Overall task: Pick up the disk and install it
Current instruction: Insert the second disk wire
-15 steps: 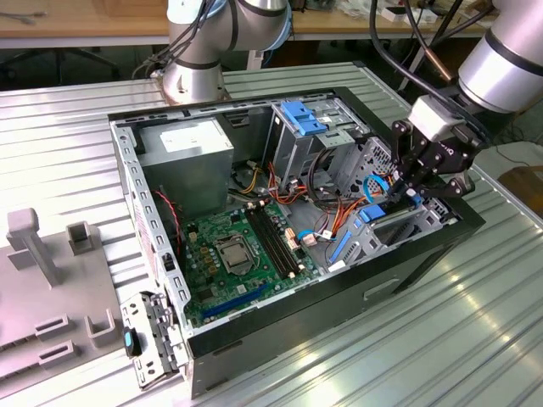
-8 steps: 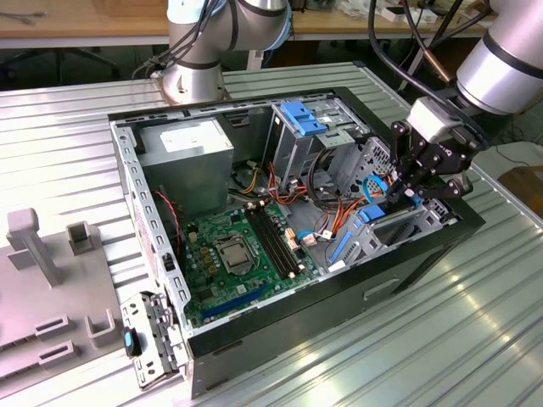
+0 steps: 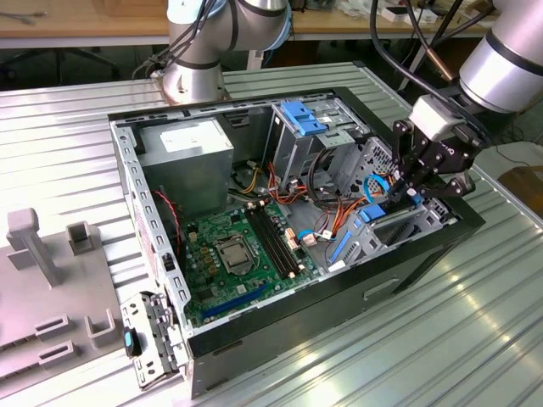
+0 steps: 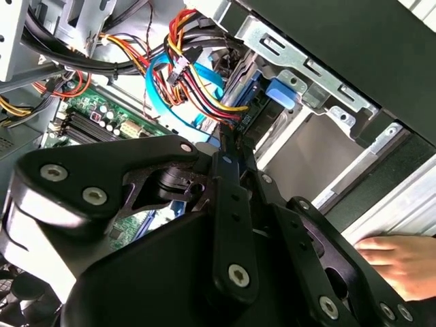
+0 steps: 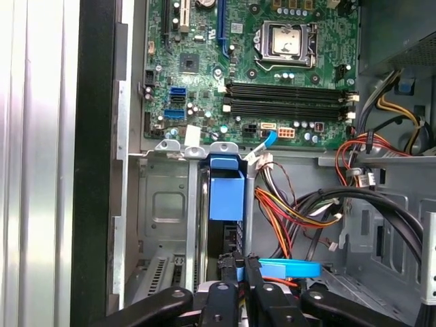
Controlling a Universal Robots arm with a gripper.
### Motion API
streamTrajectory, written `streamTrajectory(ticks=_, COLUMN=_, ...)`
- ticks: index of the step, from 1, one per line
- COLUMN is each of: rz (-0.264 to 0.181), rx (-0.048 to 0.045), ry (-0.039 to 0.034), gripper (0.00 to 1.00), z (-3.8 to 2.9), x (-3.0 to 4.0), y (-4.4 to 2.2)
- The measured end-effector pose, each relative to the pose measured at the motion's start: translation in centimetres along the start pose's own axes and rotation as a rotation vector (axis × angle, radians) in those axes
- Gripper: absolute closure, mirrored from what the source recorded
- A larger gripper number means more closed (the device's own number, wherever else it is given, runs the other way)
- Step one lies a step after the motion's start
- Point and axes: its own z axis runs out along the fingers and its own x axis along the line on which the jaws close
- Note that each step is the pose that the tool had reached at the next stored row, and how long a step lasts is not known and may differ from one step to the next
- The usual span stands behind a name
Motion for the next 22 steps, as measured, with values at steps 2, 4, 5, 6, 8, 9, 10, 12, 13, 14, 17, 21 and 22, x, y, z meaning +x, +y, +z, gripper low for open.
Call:
streamTrajectory(ticks=2, rz=0.005, rx=0.0004, ry=0.0006, gripper=0.84, z=0.00, x=0.03, y=-0.01)
streamTrajectory(ticks=4, rz=0.009, rx=0.0006, ry=0.0006, gripper=0.84, z=0.03, x=0.06, y=-0.01)
streamTrajectory(ticks=5, rz=0.009, rx=0.0006, ry=0.0007, gripper=0.84, z=0.04, x=0.07, y=-0.01)
streamTrajectory(ticks=6, rz=0.009, rx=0.0006, ry=0.0007, gripper=0.84, z=0.06, x=0.07, y=-0.01)
streamTrajectory(ticks=8, rz=0.009, rx=0.0006, ry=0.0004, gripper=0.84, z=0.16, x=0.08, y=-0.01)
streamTrajectory(ticks=9, rz=0.009, rx=0.0006, ry=0.0003, gripper=0.84, z=0.20, x=0.08, y=-0.01)
streamTrajectory(ticks=10, rz=0.009, rx=0.0006, ry=0.0004, gripper=0.84, z=0.23, x=0.08, y=-0.01)
streamTrajectory(ticks=12, rz=0.009, rx=0.0006, ry=0.0009, gripper=0.84, z=0.31, x=0.09, y=-0.01)
streamTrajectory(ticks=13, rz=0.009, rx=0.0006, ry=0.0009, gripper=0.84, z=0.37, x=0.09, y=-0.01)
streamTrajectory(ticks=14, rz=0.009, rx=0.0006, ry=0.0008, gripper=0.84, z=0.41, x=0.10, y=-0.01)
streamTrajectory(ticks=17, rz=0.009, rx=0.0006, ry=0.0008, gripper=0.84, z=0.52, x=0.10, y=-0.01)
streamTrajectory(ticks=21, rz=0.009, rx=0.0006, ry=0.0008, gripper=0.84, z=0.67, x=0.12, y=-0.01)
streamTrajectory(ticks=22, rz=0.009, rx=0.0006, ry=0.0008, gripper=0.84, z=0.69, x=0.12, y=-0.01)
